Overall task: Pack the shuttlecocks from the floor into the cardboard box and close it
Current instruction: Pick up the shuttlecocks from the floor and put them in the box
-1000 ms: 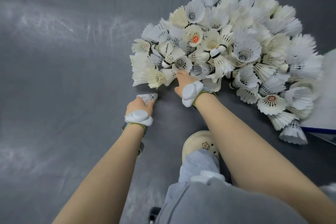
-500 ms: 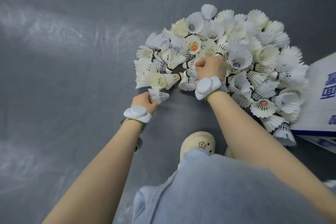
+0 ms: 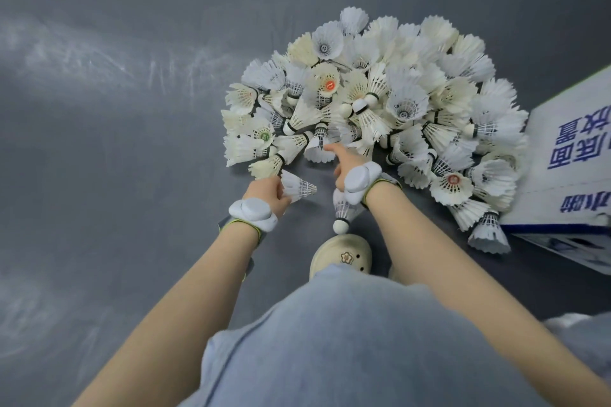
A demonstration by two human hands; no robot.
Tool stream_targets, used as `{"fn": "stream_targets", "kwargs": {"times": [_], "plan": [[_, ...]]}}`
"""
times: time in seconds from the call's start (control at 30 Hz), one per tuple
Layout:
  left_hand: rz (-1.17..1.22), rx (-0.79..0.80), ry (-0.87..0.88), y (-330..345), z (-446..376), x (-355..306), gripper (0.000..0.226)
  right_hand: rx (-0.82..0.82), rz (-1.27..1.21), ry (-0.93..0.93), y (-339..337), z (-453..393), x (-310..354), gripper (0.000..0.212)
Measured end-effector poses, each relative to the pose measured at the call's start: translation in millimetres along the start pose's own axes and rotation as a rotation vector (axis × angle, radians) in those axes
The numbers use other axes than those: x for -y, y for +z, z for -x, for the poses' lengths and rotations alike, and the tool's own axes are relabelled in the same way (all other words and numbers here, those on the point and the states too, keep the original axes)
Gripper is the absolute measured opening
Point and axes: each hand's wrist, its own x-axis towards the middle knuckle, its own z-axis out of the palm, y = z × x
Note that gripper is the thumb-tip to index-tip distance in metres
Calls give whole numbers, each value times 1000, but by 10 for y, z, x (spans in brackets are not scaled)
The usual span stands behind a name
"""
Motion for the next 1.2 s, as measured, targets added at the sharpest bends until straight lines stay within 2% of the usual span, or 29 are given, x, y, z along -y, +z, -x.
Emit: {"fn": "stream_targets", "kwargs": {"times": [0.07, 0.17, 0.27, 0.33, 0.47, 0.6, 0.67, 0.87, 0.93, 1.03, 1.2], "plan": [[-4, 5, -7, 25, -19, 14, 10, 21, -23, -14, 46, -36, 31, 79], [-2, -4, -3, 14, -43, 25, 10, 69, -103, -11, 83, -88, 109, 76], [-11, -12, 3, -1, -65, 30, 4, 29, -9, 19, 112, -190, 144, 75], [-12, -24, 4, -13, -77, 19, 6, 69, 75, 37, 93, -216, 172, 76], [-8, -46, 16, -50, -84, -26, 6, 50, 133, 34, 49, -200, 197, 84], [22, -72, 28, -51, -52, -37, 5, 60, -42, -54, 50, -144, 191, 84], [25, -82, 37, -35, -33, -20, 10, 83, -26, -63, 64, -144, 202, 87], [-12, -69, 27, -4, -77, 20, 9, 117, 49, 14, 99, -233, 282, 69], [-24, -68, 26, -12, -115, 33, 6, 112, 74, 24, 72, -262, 324, 68], [-31, -78, 14, -40, -155, 28, 14, 100, 109, 28, 45, -239, 361, 67], [-30, -91, -4, -160, -131, 39, 7, 139, 177, 22, -12, -31, 439, 68]]}}
